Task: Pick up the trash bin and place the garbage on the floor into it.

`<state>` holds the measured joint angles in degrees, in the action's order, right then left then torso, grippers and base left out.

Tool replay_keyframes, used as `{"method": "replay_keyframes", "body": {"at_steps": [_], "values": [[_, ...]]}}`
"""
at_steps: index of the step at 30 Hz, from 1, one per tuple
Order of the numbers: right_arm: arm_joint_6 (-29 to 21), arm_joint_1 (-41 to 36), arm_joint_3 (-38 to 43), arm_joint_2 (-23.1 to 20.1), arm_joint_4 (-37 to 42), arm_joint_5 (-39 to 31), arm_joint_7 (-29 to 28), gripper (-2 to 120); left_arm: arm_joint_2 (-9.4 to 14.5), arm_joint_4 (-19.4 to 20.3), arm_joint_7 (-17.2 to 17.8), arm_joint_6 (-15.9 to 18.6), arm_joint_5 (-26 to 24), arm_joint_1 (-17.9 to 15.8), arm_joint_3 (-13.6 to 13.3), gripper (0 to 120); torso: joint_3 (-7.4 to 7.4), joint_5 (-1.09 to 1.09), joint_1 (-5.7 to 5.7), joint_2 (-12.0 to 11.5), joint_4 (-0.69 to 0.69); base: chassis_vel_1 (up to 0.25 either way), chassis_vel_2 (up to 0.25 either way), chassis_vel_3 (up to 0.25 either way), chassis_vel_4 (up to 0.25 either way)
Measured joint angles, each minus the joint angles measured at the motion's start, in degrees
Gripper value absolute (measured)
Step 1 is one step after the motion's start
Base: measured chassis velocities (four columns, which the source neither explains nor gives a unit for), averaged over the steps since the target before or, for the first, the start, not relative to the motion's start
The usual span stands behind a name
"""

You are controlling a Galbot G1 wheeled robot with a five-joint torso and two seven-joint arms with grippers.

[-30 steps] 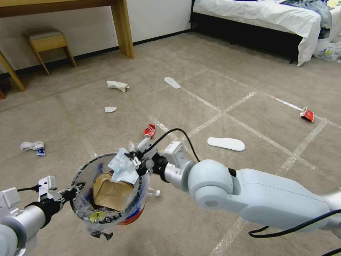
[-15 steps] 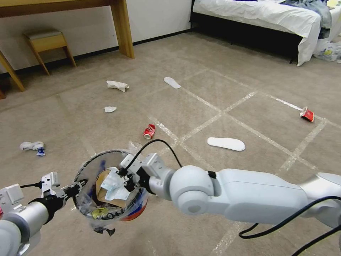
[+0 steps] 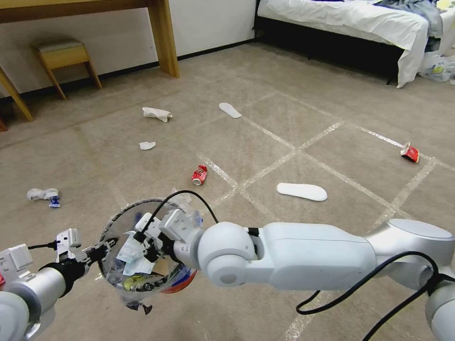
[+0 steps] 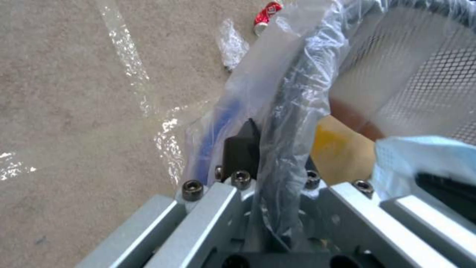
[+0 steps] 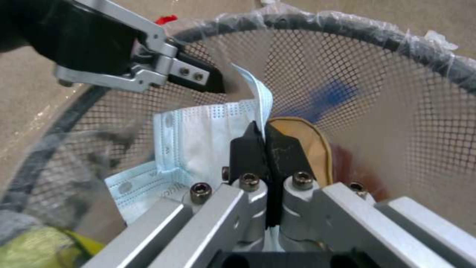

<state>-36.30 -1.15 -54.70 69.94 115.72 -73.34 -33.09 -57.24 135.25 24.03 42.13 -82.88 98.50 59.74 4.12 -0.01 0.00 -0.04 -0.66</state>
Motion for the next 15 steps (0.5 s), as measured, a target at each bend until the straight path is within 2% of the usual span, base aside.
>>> {"method": "replay_keyframes", "body": {"at_steps": [15], "values": [[-0.88, 1.78, -1.7, 0.82, -2.59, 1.3, 0.37, 0, -0.44, 0.56, -0.07, 0.0, 0.07, 0.44, 0.12, 1, 0.0, 0.01, 0.0, 0.0, 0.0, 0.0, 0.0, 0.0, 0.0]]}}
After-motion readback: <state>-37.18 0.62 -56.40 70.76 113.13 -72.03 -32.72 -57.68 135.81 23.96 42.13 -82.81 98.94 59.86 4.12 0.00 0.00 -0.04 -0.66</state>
